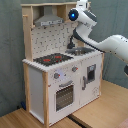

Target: Play with the kitchen

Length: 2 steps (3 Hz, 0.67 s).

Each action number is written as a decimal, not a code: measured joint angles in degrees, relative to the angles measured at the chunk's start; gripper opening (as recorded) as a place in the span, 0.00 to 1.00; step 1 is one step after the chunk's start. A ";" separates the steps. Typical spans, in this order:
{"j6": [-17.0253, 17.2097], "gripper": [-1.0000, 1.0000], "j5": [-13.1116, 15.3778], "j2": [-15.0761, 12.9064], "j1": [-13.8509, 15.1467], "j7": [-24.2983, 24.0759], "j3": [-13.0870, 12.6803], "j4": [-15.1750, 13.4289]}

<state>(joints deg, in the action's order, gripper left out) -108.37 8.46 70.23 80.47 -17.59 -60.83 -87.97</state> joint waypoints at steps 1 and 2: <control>-0.12 0.00 2.17 0.09 -3.28 -0.02 0.10 -4.44; -0.17 0.00 4.73 0.09 -6.41 0.07 1.36 -8.61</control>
<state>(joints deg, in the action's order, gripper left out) -108.54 13.19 70.33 74.06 -17.52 -59.47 -96.58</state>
